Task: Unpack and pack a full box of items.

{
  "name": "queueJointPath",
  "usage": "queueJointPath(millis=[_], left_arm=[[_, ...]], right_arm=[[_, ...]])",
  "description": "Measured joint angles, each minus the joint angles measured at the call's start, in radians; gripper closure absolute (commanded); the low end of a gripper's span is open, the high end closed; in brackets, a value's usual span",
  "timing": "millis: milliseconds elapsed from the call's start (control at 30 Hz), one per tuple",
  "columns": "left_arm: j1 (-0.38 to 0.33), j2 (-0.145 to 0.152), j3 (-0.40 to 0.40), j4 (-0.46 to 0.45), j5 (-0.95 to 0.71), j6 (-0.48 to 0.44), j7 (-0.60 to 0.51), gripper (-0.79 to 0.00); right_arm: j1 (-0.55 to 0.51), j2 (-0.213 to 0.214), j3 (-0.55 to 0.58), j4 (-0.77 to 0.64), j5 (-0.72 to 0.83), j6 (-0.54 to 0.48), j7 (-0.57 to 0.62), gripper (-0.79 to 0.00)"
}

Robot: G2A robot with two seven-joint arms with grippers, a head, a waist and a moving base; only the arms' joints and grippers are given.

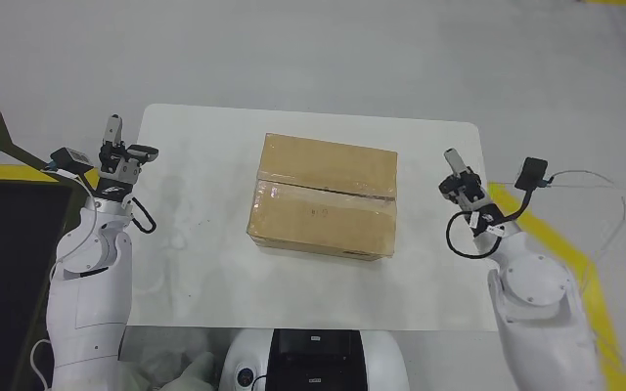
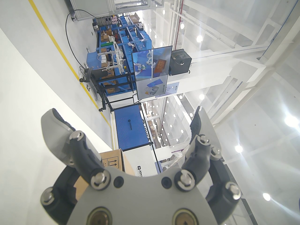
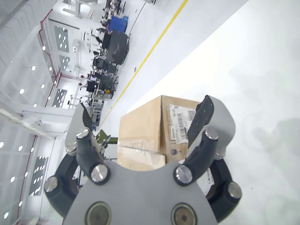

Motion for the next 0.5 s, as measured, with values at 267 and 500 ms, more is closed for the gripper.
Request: queueJointPath(millis=[267,500], left_arm=[[0.0,0.0,0.0,0.0,0.0,0.0,0.0,-0.785],[0.0,0.0,0.0,0.0,0.0,0.0,0.0,-0.785]], right_arm=[[0.077,-0.009,-0.115,0.031,0.044,-0.077,0.049,-0.785],[0.166,-0.022,-0.221,0.101,0.083,-0.084,0.079,-0.785]])
